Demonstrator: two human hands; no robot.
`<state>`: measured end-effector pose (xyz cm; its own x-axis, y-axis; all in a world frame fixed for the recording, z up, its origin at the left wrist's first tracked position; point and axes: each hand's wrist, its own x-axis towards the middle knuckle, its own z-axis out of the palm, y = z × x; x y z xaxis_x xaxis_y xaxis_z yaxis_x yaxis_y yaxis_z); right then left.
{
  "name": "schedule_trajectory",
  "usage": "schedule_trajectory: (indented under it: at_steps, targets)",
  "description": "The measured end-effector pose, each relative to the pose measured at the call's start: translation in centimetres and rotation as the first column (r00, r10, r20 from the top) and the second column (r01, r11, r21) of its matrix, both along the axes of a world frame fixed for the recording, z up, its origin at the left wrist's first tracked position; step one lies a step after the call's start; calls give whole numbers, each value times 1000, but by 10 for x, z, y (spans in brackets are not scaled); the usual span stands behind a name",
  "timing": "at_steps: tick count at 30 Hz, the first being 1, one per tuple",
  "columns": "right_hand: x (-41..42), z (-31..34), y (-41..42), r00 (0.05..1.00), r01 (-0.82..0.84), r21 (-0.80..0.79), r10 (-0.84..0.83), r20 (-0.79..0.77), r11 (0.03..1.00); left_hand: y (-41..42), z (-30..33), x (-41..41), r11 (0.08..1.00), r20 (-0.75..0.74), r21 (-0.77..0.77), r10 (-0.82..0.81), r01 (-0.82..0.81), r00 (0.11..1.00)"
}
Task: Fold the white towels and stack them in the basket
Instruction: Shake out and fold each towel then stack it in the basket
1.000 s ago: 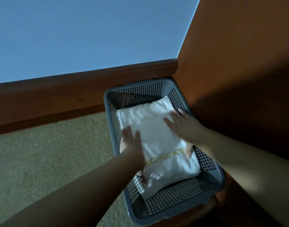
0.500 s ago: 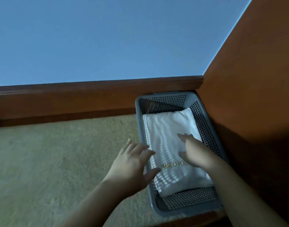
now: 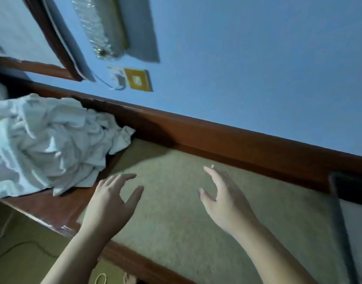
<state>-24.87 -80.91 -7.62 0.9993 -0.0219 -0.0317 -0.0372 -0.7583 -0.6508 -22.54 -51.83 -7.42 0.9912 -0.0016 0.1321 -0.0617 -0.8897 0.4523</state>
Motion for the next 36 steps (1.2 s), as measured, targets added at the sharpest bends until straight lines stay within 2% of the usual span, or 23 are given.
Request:
schedule_trajectory:
  at_steps: [4,10,15,21,24,26,28,30,33,36]
  targets:
    - [73,10,139,979,-202,-38,202,-11,979,117,17,40,988,-33,-37,147,-149,989]
    - [158,11,321,933,-358,-67,355,-49,931,268,21,87,963,-75,-73,255,-261,964]
    - [209,19,413,882,-463,-134,441,-164,876,350,26,124,940,-96,-78,324,-331,941]
    - [269,46,486,872,-489,-273,471,-133,829,398,39,172,914,-31,-105,390,-391,920]
    - [298,61,513,906,-423,-260,395,-155,868,405,39,198,917,-27,-116,381,-382,924]
    - [318,63,531,945,-282,-106,257,-204,954,407,38,218,931,-19,-114,347,-346,938]
    - [334,61,546,944,-109,49,119,-306,993,409,37,235,943,-20,-79,323,-324,946]
    - [346,52,556,932,2,132,46,-359,991,414,38,249,947,7,-22,321,-321,947]
    - [357,40,561,940,55,194,15,-342,979,433,40,269,933,36,70,352,-354,935]
    - [362,41,561,947,73,264,16,-320,962,454,41,289,931,-44,177,330,-318,943]
